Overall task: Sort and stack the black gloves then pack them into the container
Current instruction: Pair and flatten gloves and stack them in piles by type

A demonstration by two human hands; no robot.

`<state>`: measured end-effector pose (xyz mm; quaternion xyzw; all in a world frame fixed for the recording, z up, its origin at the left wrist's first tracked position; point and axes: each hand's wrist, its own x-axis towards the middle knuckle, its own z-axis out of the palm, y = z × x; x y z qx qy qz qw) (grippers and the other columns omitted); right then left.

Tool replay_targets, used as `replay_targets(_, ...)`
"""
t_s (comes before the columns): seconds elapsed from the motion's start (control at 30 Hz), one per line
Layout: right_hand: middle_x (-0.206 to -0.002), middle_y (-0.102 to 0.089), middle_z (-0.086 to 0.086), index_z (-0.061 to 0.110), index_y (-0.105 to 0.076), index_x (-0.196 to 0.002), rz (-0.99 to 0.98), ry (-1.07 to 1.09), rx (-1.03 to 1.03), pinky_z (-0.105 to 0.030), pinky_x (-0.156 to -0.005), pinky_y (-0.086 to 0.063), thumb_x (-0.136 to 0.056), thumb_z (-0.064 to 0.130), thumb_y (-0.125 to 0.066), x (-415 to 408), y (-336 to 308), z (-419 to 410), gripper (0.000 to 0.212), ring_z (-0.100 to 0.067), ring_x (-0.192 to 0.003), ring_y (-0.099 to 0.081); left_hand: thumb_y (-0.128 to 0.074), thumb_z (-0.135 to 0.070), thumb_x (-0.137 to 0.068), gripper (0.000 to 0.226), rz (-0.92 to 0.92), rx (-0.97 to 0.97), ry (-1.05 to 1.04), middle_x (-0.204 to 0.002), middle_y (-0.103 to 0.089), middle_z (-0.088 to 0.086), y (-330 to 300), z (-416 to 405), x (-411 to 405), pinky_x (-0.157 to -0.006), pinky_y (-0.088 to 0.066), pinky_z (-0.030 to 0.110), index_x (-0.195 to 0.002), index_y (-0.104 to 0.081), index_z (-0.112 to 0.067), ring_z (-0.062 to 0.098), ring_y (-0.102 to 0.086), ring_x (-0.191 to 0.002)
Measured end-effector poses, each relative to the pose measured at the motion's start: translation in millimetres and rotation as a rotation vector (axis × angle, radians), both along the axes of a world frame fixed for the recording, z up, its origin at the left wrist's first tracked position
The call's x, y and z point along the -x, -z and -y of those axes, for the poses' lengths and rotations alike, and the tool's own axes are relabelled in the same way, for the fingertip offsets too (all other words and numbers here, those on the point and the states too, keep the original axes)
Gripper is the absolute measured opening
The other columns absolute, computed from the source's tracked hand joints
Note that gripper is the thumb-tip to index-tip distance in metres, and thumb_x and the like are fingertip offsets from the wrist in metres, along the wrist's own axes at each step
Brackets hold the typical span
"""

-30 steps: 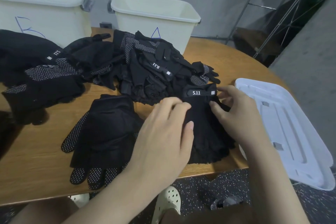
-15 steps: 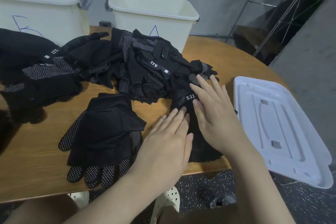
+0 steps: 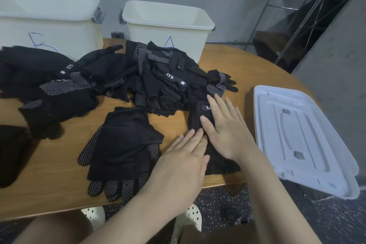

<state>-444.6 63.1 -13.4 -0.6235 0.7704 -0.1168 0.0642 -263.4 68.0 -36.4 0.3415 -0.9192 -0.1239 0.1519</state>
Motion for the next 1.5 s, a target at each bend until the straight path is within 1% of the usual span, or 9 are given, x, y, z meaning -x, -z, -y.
replay_targets(0.2,-0.173,-0.007,0.008,0.03,-0.009,-0.165,0.01,0.016,-0.01,-0.045,-0.129,0.001,-0.103,0.062,-0.015,0.2,-10.0,6.3,0.07,-0.018,-0.159,0.004,-0.011,-0.044,-0.107,0.06,-0.037,-0.05,0.128,-0.169,-0.014,-0.013,-31.9,-2.0,-38.6,-0.122,0.009,0.015,-0.163,-0.022,-0.024,-0.005,-0.001,-0.154)
replay_targets(0.37,-0.154,-0.052,0.001,0.021,-0.061,-0.142,0.006,0.062,0.292,-0.044,-0.127,-0.013,-0.106,0.049,-0.043,-7.8,-33.5,18.5,0.049,-0.016,-0.146,-0.041,-0.021,-0.04,-0.111,0.05,-0.165,0.048,-0.051,-0.162,-0.028,-0.018,-43.9,21.6,-76.2,-0.123,0.003,0.014,-0.157,-0.036,-0.029,-0.009,-0.01,-0.151)
replay_targets(0.47,-0.135,-0.065,0.002,0.018,-0.071,-0.125,-0.087,-0.008,0.406,-0.043,-0.126,-0.019,-0.098,0.03,-0.064,-21.4,-43.7,40.9,0.03,-0.015,-0.131,-0.054,-0.026,-0.039,-0.11,0.048,-0.196,0.039,-0.141,-0.16,-0.038,-0.013,-39.0,44.0,-93.8,-0.122,0.0,0.012,-0.153,-0.046,-0.027,-0.009,-0.016,-0.148)
replay_targets(0.67,-0.134,-0.063,0.001,0.016,-0.067,-0.132,-0.013,-0.047,0.309,-0.045,-0.11,-0.042,-0.089,0.02,-0.075,-46.2,-42.3,76.6,0.044,-0.025,-0.121,-0.06,-0.04,-0.037,-0.108,0.043,-0.164,-0.017,-0.174,-0.159,-0.042,-0.01,-26.3,68.2,-104.1,-0.116,0.004,0.009,-0.146,-0.056,-0.026,-0.007,-0.018,-0.144)
replay_targets(0.87,-0.15,-0.052,0.004,0.02,-0.053,-0.149,-0.032,-0.021,0.214,-0.047,-0.111,-0.042,-0.092,0.017,-0.071,-44.7,-34.0,87.2,0.059,-0.024,-0.136,-0.049,-0.042,-0.039,-0.107,0.043,-0.151,-0.056,-0.187,-0.16,-0.038,-0.015,-22.2,78.7,-102.9,-0.111,0.009,0.006,-0.147,-0.055,-0.029,0.003,-0.024,-0.151)
replay_targets(1.0,-0.149,-0.056,0.002,0.018,-0.055,-0.147,0.024,-0.006,0.241,-0.048,-0.113,-0.041,-0.096,0.017,-0.069,-43.5,-31.5,88.2,0.053,-0.023,-0.138,-0.05,-0.044,-0.04,-0.105,0.043,-0.145,-0.091,-0.19,-0.158,-0.041,-0.014,-16.2,80.4,-103.7,-0.12,-0.007,0.02,-0.145,-0.057,-0.029,0.009,-0.031,-0.149)
replay_targets(1.3,-0.121,-0.074,-0.003,0.016,-0.072,-0.127,0.1,0.104,0.397,-0.044,-0.097,-0.054,-0.104,0.018,-0.056,-52.2,-35.5,89.3,0.028,-0.029,-0.113,-0.067,-0.048,-0.039,-0.103,0.043,-0.156,-0.098,-0.191,-0.153,-0.047,-0.013,-17.6,80.4,-102.4,-0.118,-0.011,0.021,-0.142,-0.06,-0.027,0.007,-0.035,-0.144)
replay_targets(1.43,-0.111,-0.075,-0.002,0.014,-0.072,-0.122,0.133,0.127,0.551,-0.04,-0.091,-0.056,-0.105,0.017,-0.053,-54.2,-40.1,90.6,0.025,-0.023,-0.103,-0.069,-0.048,-0.038,-0.103,0.041,-0.162,-0.095,-0.18,-0.153,-0.047,-0.013,-18.2,81.2,-102.9,-0.118,-0.012,0.021,-0.141,-0.06,-0.027,0.007,-0.035,-0.144)
replay_targets(1.5,-0.099,-0.072,0.003,0.011,-0.071,-0.119,0.211,0.129,0.65,-0.03,-0.084,-0.055,-0.106,0.016,-0.052,-53.4,-45.7,90.7,0.023,-0.011,-0.091,-0.067,-0.048,-0.037,-0.103,0.041,-0.168,-0.094,-0.18,-0.153,-0.046,-0.014,-19.6,81.3,-103.4,-0.118,-0.012,0.02,-0.141,-0.06,-0.028,0.005,-0.034,-0.145)
